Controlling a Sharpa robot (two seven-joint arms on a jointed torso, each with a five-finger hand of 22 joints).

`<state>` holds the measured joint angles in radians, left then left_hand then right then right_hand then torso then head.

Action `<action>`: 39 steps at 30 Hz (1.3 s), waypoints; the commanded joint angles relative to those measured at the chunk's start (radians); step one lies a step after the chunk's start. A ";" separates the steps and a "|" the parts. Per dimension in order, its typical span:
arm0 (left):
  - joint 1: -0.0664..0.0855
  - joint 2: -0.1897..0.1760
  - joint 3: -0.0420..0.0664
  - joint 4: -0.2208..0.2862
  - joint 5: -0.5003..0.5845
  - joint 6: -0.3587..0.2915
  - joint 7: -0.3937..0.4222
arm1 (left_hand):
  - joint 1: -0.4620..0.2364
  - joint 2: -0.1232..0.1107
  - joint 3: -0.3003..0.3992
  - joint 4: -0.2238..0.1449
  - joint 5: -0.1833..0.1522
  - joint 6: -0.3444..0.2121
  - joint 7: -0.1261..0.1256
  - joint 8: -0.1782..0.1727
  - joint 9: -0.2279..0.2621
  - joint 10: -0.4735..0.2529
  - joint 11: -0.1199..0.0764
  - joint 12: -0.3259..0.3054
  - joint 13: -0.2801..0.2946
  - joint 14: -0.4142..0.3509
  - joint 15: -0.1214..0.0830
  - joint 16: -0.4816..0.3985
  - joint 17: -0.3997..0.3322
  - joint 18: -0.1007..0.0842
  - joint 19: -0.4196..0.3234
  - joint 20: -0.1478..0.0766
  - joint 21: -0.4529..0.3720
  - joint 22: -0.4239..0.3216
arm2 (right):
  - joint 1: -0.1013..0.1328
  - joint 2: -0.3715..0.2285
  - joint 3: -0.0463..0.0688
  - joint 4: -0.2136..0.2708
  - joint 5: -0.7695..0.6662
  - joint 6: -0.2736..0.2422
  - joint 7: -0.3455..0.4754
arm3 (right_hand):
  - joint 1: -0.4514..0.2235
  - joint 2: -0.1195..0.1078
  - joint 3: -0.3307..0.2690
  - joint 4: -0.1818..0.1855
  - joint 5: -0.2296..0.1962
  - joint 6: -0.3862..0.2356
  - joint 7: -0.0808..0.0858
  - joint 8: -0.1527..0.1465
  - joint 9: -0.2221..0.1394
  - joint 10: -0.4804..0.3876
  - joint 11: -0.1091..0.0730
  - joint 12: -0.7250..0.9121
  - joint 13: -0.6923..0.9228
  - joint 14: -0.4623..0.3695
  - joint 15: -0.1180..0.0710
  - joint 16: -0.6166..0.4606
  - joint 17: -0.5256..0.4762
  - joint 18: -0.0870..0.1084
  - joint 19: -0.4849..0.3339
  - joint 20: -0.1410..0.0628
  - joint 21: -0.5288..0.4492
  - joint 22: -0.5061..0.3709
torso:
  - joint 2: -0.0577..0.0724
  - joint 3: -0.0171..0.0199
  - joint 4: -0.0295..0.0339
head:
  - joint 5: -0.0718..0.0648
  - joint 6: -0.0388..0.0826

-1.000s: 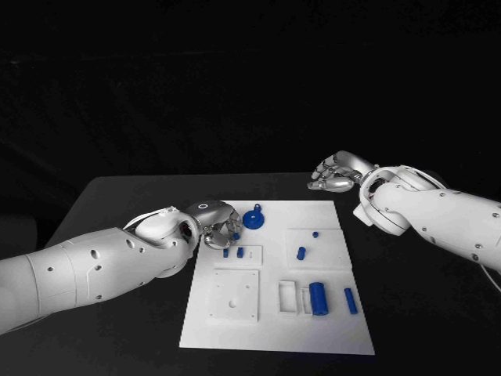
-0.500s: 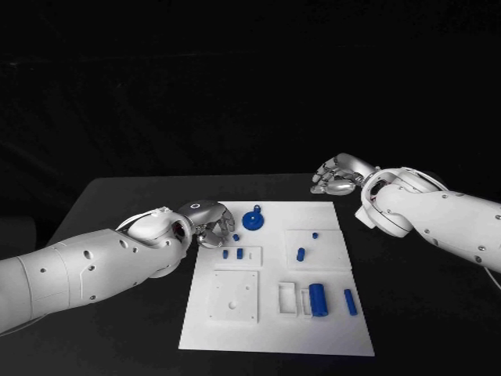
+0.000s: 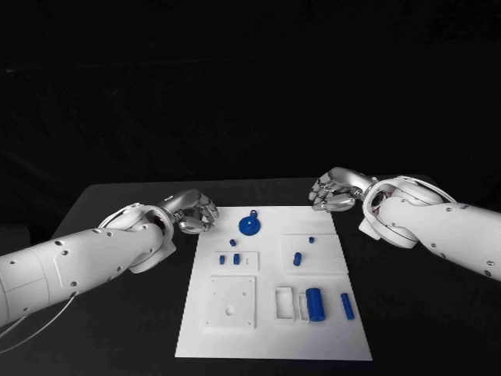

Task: Assemble the parts on the task board

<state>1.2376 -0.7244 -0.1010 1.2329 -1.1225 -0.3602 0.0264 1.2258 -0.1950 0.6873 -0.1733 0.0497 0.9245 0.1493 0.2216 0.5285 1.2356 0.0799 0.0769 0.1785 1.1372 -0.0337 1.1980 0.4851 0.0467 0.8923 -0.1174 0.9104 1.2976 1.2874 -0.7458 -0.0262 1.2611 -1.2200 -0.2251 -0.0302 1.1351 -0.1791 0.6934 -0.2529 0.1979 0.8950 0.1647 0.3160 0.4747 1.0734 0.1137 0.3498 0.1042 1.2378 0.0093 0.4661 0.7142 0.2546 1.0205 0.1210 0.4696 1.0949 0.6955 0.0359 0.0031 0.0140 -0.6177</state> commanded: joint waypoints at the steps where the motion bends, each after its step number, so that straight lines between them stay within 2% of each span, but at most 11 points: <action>1: 0.011 -0.009 0.001 0.007 0.521 -0.016 0.095 | -0.023 0.003 -0.008 0.009 0.006 0.001 0.004 0.006 0.002 0.017 -0.001 0.006 0.005 -0.016 0.000 -0.033 -0.015 0.047 -0.017 0.003 -0.020 -0.008 | -0.004 -0.017 -0.002 0.023 -0.149 0.043 0.032 | 0.009 0.000 -0.003 -0.011 -0.011 0.015 -0.004 0.009 0.003 0.025 -0.013 -0.010 0.001 0.053 -0.017 0.042 0.035 0.007 0.062 -0.029 0.037 0.017 | 0.000 0.0009 0.0016 | -0.021 0.007; 5: 0.014 -0.032 0.001 0.038 0.639 0.012 0.173 | -0.052 0.010 -0.030 0.010 0.004 -0.001 0.004 0.012 0.003 0.022 0.002 0.005 0.009 -0.042 0.003 -0.098 -0.043 0.032 -0.051 0.008 -0.060 -0.025 | -0.012 -0.047 -0.008 0.068 -0.237 0.052 0.030 | 0.013 -0.002 -0.007 -0.024 -0.016 0.035 -0.014 0.015 0.006 0.061 -0.033 -0.027 0.004 0.110 -0.040 0.137 0.109 0.007 0.144 -0.074 0.103 0.059 | 0.000 0.0003 0.0014 | -0.032 0.011; 10: 0.015 -0.055 0.001 0.078 0.712 0.037 0.218 | -0.077 0.027 -0.069 -0.006 0.004 -0.003 0.002 0.021 0.005 0.030 0.003 0.005 0.014 -0.052 0.008 -0.167 -0.070 0.016 -0.073 0.009 -0.099 -0.041 | -0.021 -0.068 -0.017 0.111 -0.341 0.054 0.019 | 0.013 -0.006 0.001 -0.029 -0.020 0.047 -0.019 0.015 0.007 0.089 -0.039 -0.057 0.005 0.102 -0.047 0.217 0.174 0.007 0.166 -0.096 0.146 0.104 | -0.001 -0.0002 -0.0014 | -0.038 0.014; 13: 0.015 -0.064 0.001 0.097 0.733 0.043 0.238 | -0.087 0.033 -0.078 -0.014 0.004 -0.005 0.002 0.025 0.006 0.034 0.007 0.004 0.016 -0.073 0.015 -0.226 -0.091 0.003 -0.096 0.013 -0.131 -0.053 | -0.027 -0.070 -0.025 0.124 -0.408 0.051 0.010 | 0.015 -0.009 0.007 -0.029 -0.023 0.051 -0.021 0.016 0.007 0.097 -0.040 -0.068 0.005 0.096 -0.048 0.232 0.186 0.007 0.165 -0.098 0.153 0.116 | -0.001 0.0001 -0.0010 | -0.040 0.016; 17: 0.014 -0.067 0.001 0.110 0.755 0.039 0.252 | -0.092 0.039 -0.080 -0.024 0.005 -0.008 0.002 0.030 0.005 0.036 0.010 0.002 0.018 -0.082 0.025 -0.290 -0.110 -0.011 -0.114 0.017 -0.165 -0.066 | -0.041 -0.064 -0.031 0.128 -0.469 0.044 -0.007 | 0.022 -0.026 0.033 -0.014 -0.052 0.053 -0.021 0.013 0.005 0.103 -0.038 -0.083 0.005 0.089 -0.047 0.244 0.194 0.007 0.165 -0.099 0.156 0.125 | 0.000 -0.0012 -0.0001 | -0.044 0.018; 20: 0.014 -0.067 0.001 0.113 0.774 0.038 0.264 | -0.093 0.041 -0.082 -0.026 0.005 -0.011 0.003 0.030 0.005 0.033 0.012 -0.001 0.018 -0.077 0.027 -0.304 -0.112 -0.014 -0.113 0.016 -0.171 -0.068 | -0.053 -0.059 -0.033 0.133 -0.497 0.033 -0.019 | 0.021 -0.039 0.041 -0.009 -0.061 0.050 -0.019 0.010 0.003 0.101 -0.036 -0.095 0.003 0.087 -0.044 0.249 0.196 0.007 0.164 -0.099 0.158 0.130 | 0.000 -0.0006 0.0016 | -0.046 0.017; 26: 0.014 -0.067 0.001 0.116 0.791 0.040 0.274 | -0.097 0.042 -0.084 -0.029 0.005 -0.014 0.004 0.032 0.003 0.023 0.017 -0.006 0.017 -0.078 0.032 -0.327 -0.113 -0.018 -0.117 0.018 -0.182 -0.069 | -0.070 -0.047 -0.034 0.129 -0.528 0.030 -0.033 | 0.022 -0.050 0.047 -0.002 -0.071 0.049 -0.019 0.007 0.001 0.104 -0.034 -0.106 0.003 0.085 -0.042 0.254 0.198 0.007 0.163 -0.099 0.159 0.135 | 0.001 -0.0007 0.0008 | -0.043 0.015; 39: 0.014 -0.069 0.001 0.114 0.804 0.041 0.276 | -0.100 0.043 -0.085 -0.029 0.005 -0.017 0.006 0.032 0.002 0.016 0.020 -0.009 0.016 -0.077 0.034 -0.336 -0.111 -0.019 -0.118 0.020 -0.187 -0.069 | -0.081 -0.032 -0.037 0.119 -0.534 0.027 -0.035 | 0.023 -0.053 0.060 0.015 -0.084 0.054 -0.020 0.007 0.000 0.115 -0.036 -0.119 0.004 0.086 -0.044 0.265 0.200 0.007 0.168 -0.102 0.163 0.145 | 0.001 -0.0001 0.0001 | -0.040 0.010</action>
<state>1.2502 -0.7930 -0.1007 1.3451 -0.3390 -0.3334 0.2808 1.1340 -0.1526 0.6028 -0.1993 0.0495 0.9162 0.1568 0.2479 0.5319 1.2578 0.0989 0.0734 0.1958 1.0593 -0.0052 0.8672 0.3736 0.0304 0.7825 -0.0859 0.7279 1.2296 1.2075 -0.7804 -0.0631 1.3816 -1.7266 -0.1961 -0.0580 1.1559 -0.2239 0.7513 -0.2410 0.1162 0.9441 0.1431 0.3279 0.4758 1.1833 0.0783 0.2349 0.1079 1.3274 -0.0325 0.7283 0.9136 0.2412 1.1892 0.0241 0.6271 1.2386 0.6967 0.0358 0.0040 -0.0265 -0.6077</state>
